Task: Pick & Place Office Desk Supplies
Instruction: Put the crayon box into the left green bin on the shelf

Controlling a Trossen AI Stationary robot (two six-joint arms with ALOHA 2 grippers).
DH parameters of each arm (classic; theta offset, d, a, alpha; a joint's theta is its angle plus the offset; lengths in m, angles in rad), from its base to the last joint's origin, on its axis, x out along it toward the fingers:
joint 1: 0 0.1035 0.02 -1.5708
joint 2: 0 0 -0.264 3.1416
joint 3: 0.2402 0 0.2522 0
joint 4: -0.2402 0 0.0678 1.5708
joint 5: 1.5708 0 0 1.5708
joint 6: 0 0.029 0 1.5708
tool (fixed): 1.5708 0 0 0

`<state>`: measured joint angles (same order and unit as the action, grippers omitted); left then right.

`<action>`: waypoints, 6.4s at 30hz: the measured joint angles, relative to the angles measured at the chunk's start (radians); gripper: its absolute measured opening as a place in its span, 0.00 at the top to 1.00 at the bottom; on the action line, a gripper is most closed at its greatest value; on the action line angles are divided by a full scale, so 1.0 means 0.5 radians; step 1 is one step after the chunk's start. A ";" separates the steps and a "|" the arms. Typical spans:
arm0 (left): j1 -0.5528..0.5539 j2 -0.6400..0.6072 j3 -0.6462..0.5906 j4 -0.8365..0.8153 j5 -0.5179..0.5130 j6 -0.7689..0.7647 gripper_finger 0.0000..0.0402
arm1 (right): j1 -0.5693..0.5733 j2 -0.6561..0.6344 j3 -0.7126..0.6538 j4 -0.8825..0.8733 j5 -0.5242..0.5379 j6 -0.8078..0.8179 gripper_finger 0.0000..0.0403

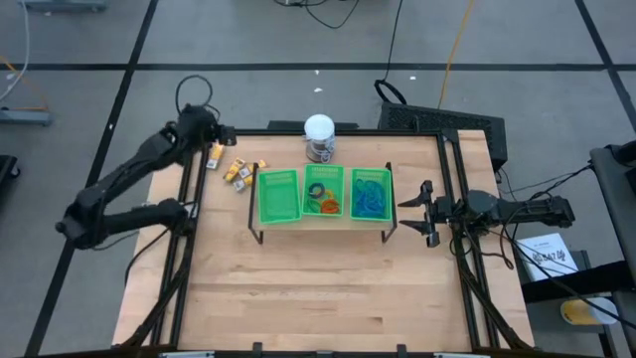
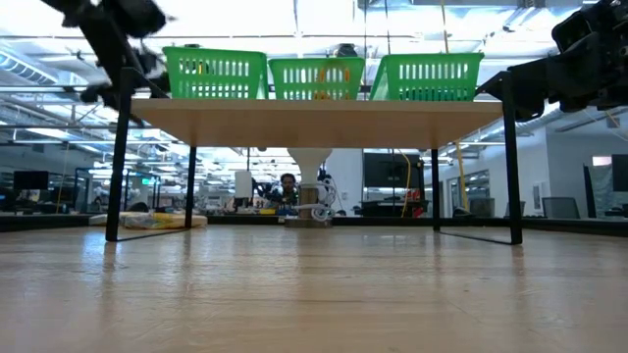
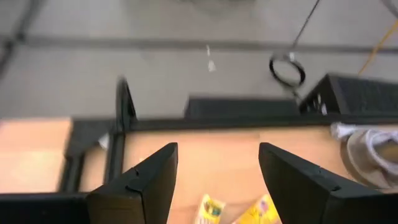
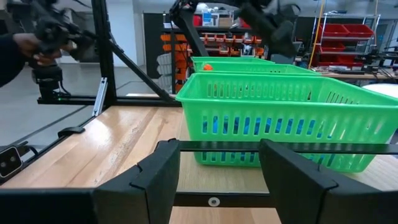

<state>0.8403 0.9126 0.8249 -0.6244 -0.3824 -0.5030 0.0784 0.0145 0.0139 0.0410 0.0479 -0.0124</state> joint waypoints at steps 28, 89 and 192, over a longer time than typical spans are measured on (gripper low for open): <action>0.122 1.002 0.002 -0.144 -0.213 -0.320 0.41 | 0.001 0.000 0.000 0.001 0.005 0.001 0.47; -0.033 1.587 -0.012 0.026 -0.267 -0.005 0.99 | 0.001 0.001 -0.001 0.001 0.005 0.001 0.47; 0.203 1.553 0.227 -0.128 0.238 0.159 0.77 | 0.000 0.001 -0.001 0.001 0.005 0.001 0.47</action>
<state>0.9421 1.6890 0.9386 -0.6885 -0.2635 -0.4233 0.0784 0.0151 0.0137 0.0414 0.0503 -0.0120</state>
